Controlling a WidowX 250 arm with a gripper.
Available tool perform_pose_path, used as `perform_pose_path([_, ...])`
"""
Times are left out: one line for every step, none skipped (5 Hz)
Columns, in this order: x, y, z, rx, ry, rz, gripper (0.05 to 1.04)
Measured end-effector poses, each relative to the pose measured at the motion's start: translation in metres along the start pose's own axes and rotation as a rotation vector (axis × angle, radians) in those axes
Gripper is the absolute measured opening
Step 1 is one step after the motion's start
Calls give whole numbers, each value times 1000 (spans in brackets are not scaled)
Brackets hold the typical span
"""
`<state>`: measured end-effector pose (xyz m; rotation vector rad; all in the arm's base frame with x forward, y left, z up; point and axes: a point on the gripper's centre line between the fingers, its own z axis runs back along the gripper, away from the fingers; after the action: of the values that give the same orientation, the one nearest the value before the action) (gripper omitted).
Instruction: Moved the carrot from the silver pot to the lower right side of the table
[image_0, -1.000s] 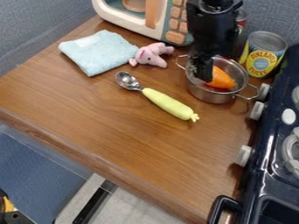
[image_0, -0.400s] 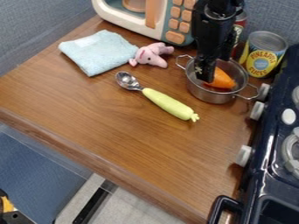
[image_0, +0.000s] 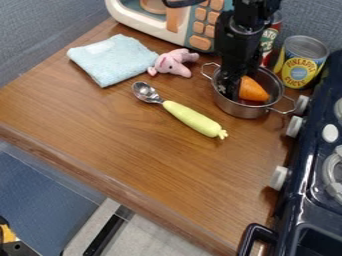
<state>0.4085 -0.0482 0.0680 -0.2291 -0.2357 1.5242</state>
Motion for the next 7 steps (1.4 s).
perform_pose_path([-2, 4, -9, 22, -23, -22, 697])
perform_pose_path([-2, 5, -9, 27, -33, -40, 637])
perform_pose_path([-3, 4, -8, 27, -25, -54, 637])
perform_pose_path([-5, 5, 6, 0, -2, -56, 637])
perform_pose_path([5, 5, 42, -102, 7, -15, 637])
perform_pose_path([9, 26, 82, -162, -43, 25, 637])
perform_pose_path([-6, 64, 102, -170, -32, 52, 637])
